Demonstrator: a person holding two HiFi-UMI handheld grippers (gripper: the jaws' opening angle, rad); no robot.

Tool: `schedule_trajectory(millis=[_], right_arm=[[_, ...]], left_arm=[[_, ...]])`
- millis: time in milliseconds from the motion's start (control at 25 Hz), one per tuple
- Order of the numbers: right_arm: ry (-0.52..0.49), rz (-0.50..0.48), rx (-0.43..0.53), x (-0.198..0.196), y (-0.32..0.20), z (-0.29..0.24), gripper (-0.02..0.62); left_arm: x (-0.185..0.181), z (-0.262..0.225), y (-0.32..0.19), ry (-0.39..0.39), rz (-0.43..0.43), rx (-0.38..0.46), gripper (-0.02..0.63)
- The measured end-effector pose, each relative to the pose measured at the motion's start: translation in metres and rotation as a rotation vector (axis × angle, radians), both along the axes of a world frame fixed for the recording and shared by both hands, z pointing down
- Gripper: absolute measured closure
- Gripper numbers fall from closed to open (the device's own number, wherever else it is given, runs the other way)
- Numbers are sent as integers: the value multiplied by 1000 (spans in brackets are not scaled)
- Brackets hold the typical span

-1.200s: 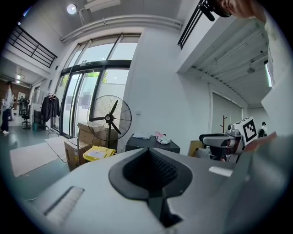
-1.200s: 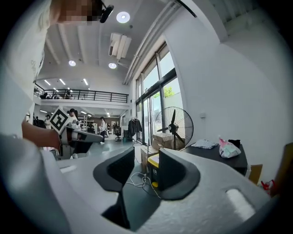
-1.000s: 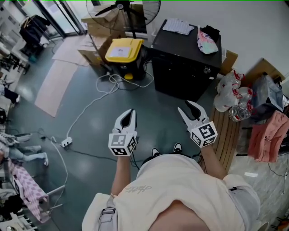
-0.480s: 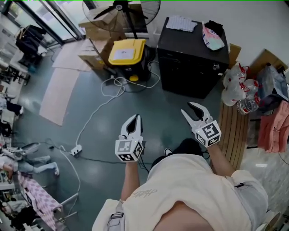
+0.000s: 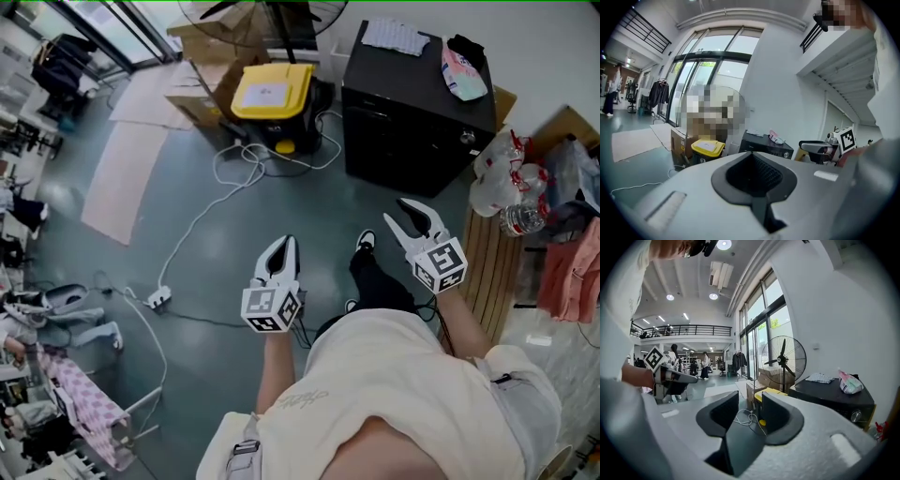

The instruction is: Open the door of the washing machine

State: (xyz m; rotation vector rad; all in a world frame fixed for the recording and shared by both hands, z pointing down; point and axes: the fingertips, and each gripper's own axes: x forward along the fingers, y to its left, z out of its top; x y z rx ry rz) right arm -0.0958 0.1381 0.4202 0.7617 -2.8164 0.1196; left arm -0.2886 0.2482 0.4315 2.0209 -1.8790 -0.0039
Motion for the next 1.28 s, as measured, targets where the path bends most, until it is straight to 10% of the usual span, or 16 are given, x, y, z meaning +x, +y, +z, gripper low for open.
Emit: schedule_trajectory(millis=[760, 1280], right_arm=[[30, -25, 9, -86, -240, 44, 442], [119, 4, -25, -127, -291, 76, 440]], left_arm=[[-84, -24, -236, -67, -40, 26, 590], [-113, 2, -349, -51, 156, -18, 589]])
